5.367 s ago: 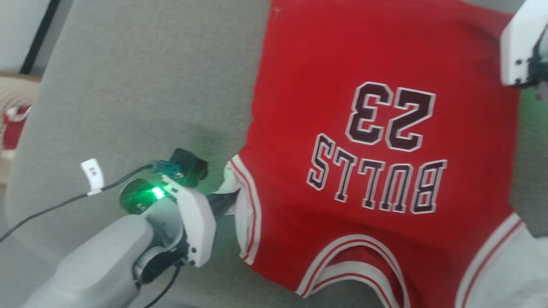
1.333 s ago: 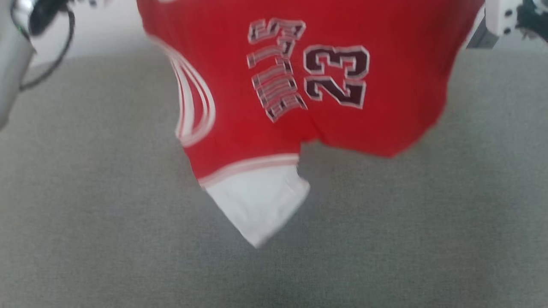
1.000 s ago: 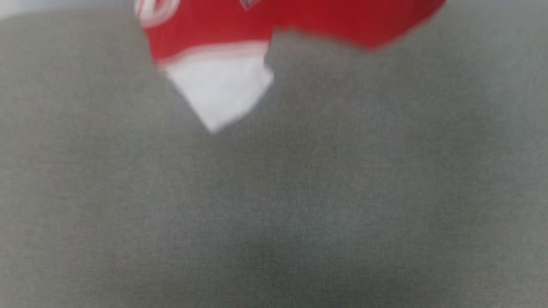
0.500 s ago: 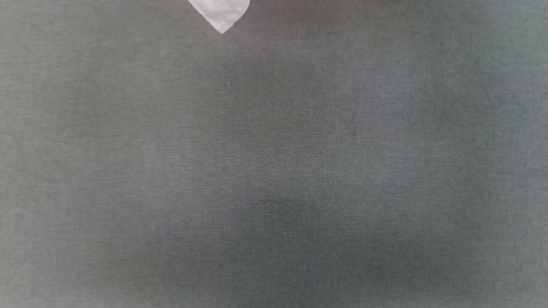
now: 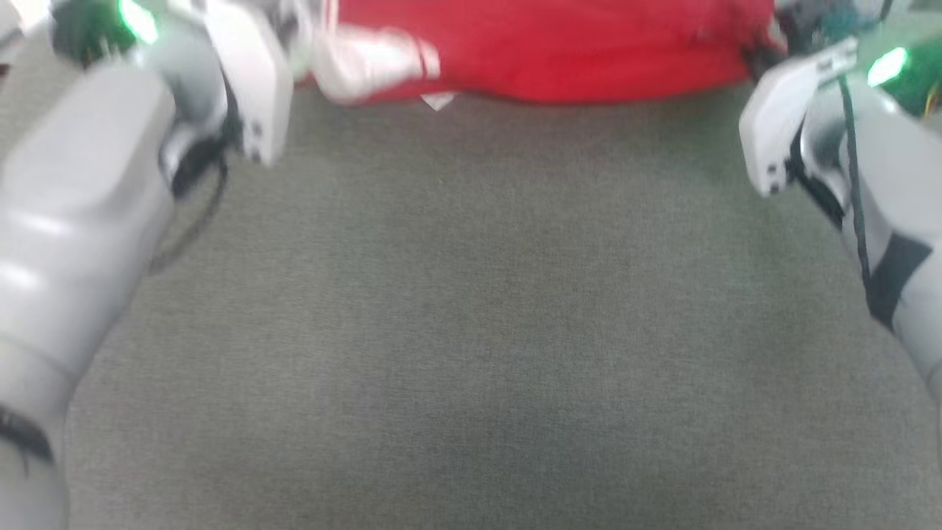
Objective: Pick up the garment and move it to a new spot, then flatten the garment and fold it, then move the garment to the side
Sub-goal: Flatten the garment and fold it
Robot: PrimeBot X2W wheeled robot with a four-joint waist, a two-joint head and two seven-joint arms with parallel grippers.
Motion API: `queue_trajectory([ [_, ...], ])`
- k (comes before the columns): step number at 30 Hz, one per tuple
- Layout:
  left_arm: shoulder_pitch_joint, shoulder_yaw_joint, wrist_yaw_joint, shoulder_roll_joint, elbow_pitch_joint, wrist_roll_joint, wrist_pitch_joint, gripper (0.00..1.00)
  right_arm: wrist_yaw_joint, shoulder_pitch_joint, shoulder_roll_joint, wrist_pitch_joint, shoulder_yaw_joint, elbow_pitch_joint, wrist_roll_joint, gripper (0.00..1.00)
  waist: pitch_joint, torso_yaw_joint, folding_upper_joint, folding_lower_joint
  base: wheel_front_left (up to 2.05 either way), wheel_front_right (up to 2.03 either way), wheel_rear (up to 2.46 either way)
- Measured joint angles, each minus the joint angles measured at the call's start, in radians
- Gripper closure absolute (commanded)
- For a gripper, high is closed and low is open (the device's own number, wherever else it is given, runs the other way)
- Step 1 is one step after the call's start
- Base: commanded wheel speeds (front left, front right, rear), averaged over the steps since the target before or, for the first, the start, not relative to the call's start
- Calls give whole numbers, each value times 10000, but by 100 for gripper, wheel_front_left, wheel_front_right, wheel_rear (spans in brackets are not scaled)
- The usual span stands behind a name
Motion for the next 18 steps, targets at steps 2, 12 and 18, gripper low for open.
queue_trajectory([
  [2, 574, -194, 0, 265, -500, -489, 577, 100, 0, 528, -230, 364, 257, -447, 520, 100, -204, 74, 0, 0, 0, 0, 0],
  [12, 3229, -468, 623, 1517, -2909, -1875, 2474, 100, 0, 3289, -1870, 2376, 1277, -3471, 3137, 100, -1066, 242, 0, 0, 0, 0, 0],
  [18, 4970, -568, 1996, 2778, -5547, -2479, 3143, 100, 0, 5076, -3239, 3659, 1670, -5743, 4339, 100, -1389, 124, 0, 0, 0, 0, 0],
])
